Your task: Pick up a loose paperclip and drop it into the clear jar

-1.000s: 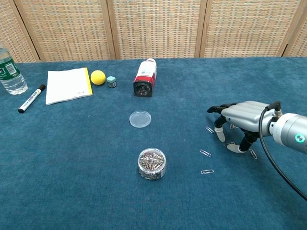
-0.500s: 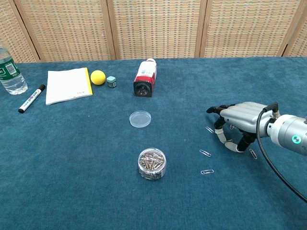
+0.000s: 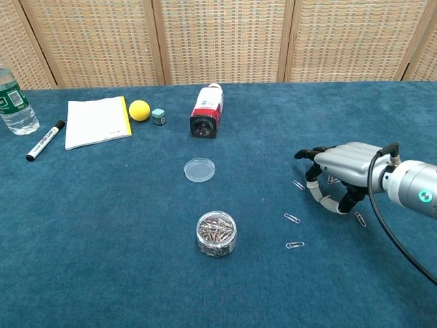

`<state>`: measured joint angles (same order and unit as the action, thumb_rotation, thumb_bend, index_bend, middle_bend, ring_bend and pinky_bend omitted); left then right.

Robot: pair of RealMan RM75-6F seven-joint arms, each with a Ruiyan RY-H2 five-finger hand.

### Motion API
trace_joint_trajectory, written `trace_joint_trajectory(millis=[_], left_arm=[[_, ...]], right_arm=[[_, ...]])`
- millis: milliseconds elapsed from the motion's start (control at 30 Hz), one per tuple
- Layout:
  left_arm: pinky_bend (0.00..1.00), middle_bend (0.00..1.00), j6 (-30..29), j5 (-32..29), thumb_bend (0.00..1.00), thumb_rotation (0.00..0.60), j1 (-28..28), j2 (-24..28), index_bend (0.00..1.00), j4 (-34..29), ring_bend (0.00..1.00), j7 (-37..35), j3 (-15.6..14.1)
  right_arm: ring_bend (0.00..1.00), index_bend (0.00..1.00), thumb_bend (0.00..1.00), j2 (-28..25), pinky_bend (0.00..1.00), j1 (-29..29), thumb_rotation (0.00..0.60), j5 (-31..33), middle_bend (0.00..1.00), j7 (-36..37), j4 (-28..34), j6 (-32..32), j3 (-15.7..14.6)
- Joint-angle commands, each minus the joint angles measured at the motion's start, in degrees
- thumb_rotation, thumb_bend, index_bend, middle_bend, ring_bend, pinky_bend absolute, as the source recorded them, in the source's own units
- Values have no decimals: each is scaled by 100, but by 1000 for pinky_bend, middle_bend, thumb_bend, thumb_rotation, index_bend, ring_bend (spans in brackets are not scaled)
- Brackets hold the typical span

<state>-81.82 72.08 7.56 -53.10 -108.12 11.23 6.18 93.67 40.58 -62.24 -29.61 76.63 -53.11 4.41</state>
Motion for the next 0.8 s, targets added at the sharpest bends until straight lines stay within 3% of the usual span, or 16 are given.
trace_joint_trajectory(millis=[33,267,467,600,800], left_arm=[[0,0,-5,2,0,600,0,0,0,-2,0,5,1],[0,0,-10,15,0,600,-1,1,0,-16,0,9,-3],[0,0,-20,38,0,600,-12,18,0,-28,0,-22,-10],[0,0,-24,61,0,600,-19,35,0,-29,0,-63,-14],[0,0,-9,63,0,600,-17,45,0,-23,0,-87,-15]], right_arm=[[0,649,477,-23,115,-45,600,-143,23,133,0,-96,12],[0,652,476,-112,122,-146,600,-602,27,560,80,-373,41],[0,653,476,-416,125,-153,600,-1240,38,981,639,-584,17],[0,654,476,-675,125,15,600,-2006,40,1614,1168,-495,-102],[0,654,475,-710,125,312,600,-2618,49,2015,1190,-293,-166]])
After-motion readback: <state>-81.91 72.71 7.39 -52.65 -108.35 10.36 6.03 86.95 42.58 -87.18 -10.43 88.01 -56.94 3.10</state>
